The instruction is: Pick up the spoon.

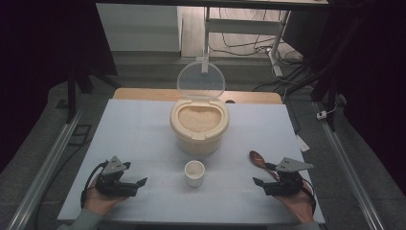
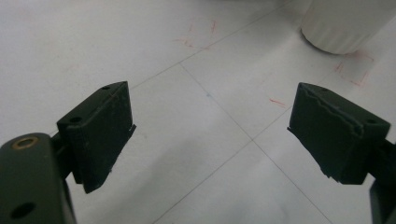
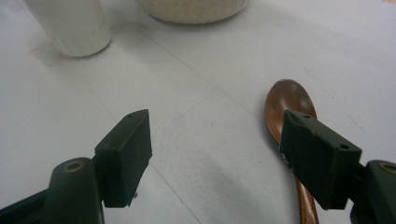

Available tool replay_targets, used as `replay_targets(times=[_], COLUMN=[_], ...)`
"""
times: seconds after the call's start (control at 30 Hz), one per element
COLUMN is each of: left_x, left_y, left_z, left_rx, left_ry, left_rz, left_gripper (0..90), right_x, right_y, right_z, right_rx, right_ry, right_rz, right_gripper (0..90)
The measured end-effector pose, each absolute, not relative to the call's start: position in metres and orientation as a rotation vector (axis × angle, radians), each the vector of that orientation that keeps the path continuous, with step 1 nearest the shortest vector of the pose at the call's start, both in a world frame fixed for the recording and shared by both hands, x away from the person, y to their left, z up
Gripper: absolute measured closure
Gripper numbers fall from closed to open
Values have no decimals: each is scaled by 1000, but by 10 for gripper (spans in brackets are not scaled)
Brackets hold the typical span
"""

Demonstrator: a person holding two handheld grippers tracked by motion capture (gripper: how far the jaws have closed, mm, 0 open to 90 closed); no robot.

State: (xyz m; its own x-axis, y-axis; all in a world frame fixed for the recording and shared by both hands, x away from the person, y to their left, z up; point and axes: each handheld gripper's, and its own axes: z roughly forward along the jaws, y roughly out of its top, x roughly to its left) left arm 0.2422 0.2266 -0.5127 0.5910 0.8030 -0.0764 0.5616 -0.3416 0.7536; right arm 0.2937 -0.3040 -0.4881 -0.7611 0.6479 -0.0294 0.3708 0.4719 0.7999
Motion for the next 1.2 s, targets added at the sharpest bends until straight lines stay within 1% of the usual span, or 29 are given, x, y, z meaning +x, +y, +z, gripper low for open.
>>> replay_targets(times=[0.23, 0.77, 1.03, 1.2], left_x=[244, 248, 249, 251], left_y=[225, 223, 222, 223], left_z=[-514, -512, -514, -514], left_rx=[2071, 2072, 2095, 2091], left_ry=[1077, 1072, 1073, 1080], left_rz=[391, 369, 351, 338], left_gripper=[144, 138, 127, 124], right_x=[294, 295, 301, 312], right_y=[-304, -303, -303, -300], right_z=[-489, -484, -455, -435], right_rx=[866, 889, 950, 986], right_ry=[2414, 2415, 2393, 2456], right_rz=[1180, 1145, 1070, 966], right_gripper=[260, 292, 306, 305])
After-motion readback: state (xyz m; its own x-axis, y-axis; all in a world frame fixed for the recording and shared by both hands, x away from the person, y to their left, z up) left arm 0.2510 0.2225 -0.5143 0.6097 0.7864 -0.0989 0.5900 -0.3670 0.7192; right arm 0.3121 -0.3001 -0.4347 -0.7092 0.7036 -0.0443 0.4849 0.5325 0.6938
